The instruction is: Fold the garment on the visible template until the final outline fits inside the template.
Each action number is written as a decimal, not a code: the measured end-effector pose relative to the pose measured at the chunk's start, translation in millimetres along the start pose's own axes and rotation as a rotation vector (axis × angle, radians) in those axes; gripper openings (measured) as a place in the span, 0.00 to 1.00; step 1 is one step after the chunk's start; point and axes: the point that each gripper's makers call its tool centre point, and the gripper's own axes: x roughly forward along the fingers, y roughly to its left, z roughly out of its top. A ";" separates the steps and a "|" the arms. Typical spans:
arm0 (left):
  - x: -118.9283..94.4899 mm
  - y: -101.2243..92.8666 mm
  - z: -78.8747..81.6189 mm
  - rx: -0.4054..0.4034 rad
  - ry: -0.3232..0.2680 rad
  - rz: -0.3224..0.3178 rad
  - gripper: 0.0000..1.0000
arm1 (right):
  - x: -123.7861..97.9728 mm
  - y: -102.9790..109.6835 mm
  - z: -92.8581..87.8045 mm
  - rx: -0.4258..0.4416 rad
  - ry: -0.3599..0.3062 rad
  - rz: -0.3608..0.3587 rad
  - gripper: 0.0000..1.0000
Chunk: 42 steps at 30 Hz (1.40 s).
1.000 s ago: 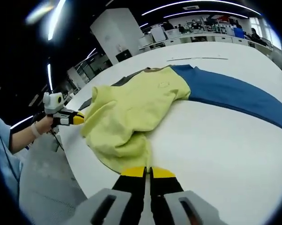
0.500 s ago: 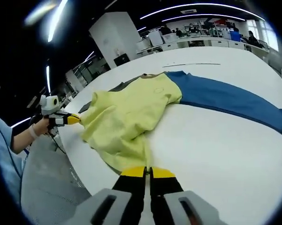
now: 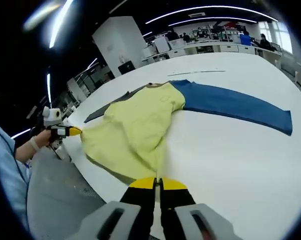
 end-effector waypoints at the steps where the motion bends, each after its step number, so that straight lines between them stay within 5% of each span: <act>1: -0.6 0.2 -4.0 -0.010 0.009 0.001 0.00 | -0.7 0.4 -1.2 0.001 0.000 0.000 0.00; 8: -4.4 1.7 -29.9 -0.092 0.079 0.018 0.00 | -2.7 4.0 -11.8 0.032 0.026 0.009 0.00; 14: -7.9 -4.0 -27.0 -0.157 0.078 0.009 0.00 | -10.3 11.2 -16.5 0.085 0.048 0.032 0.00; 19: -10.0 -2.8 -22.2 -0.160 0.093 0.016 0.00 | -14.4 14.4 -18.4 0.075 0.059 0.035 0.00; 28: 1.6 7.8 -47.0 -0.163 0.205 0.028 0.00 | -6.0 7.8 -31.6 0.096 0.088 0.029 0.00; 42: 3.1 14.6 -54.1 -0.143 0.201 0.026 0.02 | -2.8 2.5 -36.7 0.095 0.102 0.018 0.00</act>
